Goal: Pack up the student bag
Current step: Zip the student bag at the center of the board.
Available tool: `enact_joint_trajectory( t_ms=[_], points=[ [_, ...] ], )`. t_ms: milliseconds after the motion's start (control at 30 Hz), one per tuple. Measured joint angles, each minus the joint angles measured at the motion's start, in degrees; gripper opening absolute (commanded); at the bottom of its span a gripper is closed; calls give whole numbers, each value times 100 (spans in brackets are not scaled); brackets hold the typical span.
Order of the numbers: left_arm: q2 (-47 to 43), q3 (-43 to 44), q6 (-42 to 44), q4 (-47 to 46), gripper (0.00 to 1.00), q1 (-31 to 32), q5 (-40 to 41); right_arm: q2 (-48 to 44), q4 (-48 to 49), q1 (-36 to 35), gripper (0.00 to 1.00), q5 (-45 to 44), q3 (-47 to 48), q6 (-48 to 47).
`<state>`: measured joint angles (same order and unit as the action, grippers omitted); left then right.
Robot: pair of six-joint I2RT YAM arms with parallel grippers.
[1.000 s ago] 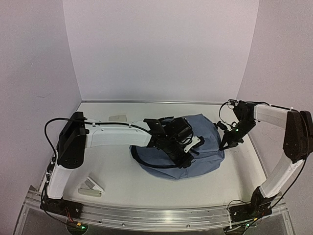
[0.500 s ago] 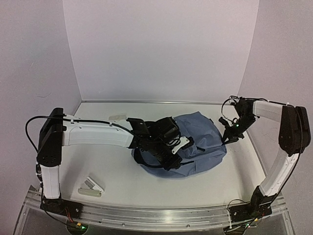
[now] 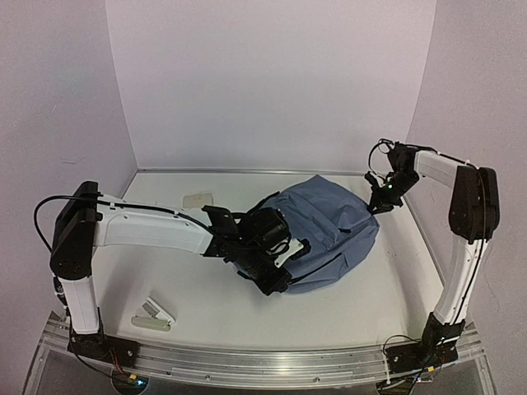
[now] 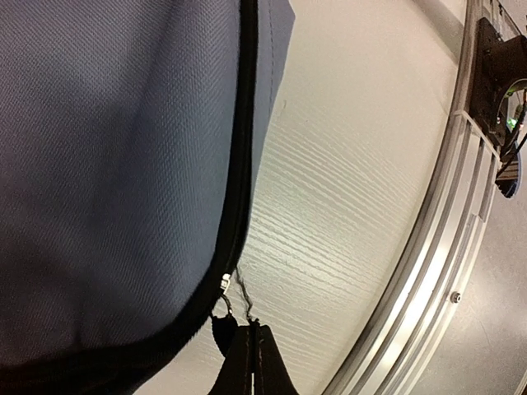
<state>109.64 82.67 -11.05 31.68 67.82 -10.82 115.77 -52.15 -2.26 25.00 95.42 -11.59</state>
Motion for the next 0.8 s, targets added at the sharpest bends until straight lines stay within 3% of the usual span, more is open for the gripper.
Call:
enact_joint_trajectory(
  t_ms=[67, 100, 167, 233, 300, 467, 633, 800],
  points=[
    [-13, 0, -35, -36, 0, -3, 0, 173, 50, -2, 0, -4, 290, 103],
    [-14, 0, -52, -67, 0, -5, 1, 240, 75, -2, 6, 1, 410, 156],
    [-14, 1, -84, -141, 0, -17, 1, 302, 114, -11, 35, 40, 572, 290],
    [-13, 26, -111, -186, 0, -51, -4, 295, 212, -12, 74, 100, 666, 486],
    [0, 84, -136, -212, 0, -91, -23, 179, 396, 0, 86, 183, 669, 639],
    [163, 431, -144, -271, 0, -154, -123, -1092, 690, 9, 88, 457, -365, 1015],
    [360, 612, -138, -365, 0, -171, -284, -2528, 787, -8, 80, 1319, -1793, 1449],
    [418, 614, -135, -367, 0, -173, -364, -2575, 860, -320, 80, 1943, -2779, 1760]
  ],
)
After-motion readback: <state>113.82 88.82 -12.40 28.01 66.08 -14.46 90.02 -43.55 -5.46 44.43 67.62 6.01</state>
